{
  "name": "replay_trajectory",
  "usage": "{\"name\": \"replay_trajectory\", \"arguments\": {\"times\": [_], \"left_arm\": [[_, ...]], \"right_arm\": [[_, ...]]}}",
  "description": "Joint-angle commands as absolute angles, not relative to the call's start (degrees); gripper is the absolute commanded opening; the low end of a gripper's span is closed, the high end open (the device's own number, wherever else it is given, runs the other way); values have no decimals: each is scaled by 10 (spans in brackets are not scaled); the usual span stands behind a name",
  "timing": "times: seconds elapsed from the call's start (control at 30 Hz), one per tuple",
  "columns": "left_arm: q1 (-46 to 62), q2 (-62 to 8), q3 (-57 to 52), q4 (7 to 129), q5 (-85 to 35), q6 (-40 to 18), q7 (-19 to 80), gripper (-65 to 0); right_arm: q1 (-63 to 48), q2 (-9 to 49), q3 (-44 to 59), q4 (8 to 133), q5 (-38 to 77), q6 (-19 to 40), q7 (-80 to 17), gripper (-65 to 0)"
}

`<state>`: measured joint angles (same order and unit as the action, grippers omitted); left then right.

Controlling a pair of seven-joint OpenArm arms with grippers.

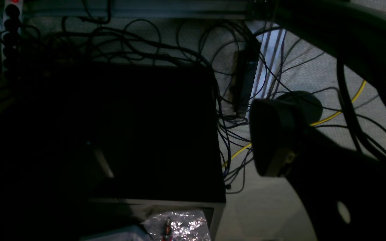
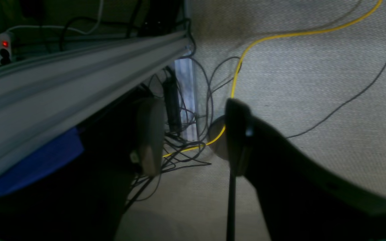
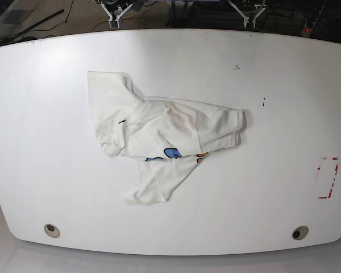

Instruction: Fold the T-shirt properly

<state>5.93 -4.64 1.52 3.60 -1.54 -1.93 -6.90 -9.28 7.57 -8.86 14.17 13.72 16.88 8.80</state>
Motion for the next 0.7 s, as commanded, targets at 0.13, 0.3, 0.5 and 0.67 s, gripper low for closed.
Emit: {"name": "replay_trajectory", "arguments": {"times": [0.13,0.3,0.5,0.67], "left_arm": [[68,-48,13,41,-17,-20,-68,-151],[68,-48,13,41,-17,-20,-68,-151],[75,-48,13,43,-17,-18,-68,-150],[109,-48,13,99,-17,-18,-68,-150]], "right_arm": [[-84,78,-90,143,137,171,91,-374],[-80,78,-90,143,137,171,91,-374],[-80,80,-90,144,137,171,91,-379],[-102,80,-90,184,137,170,91,-379]]}}
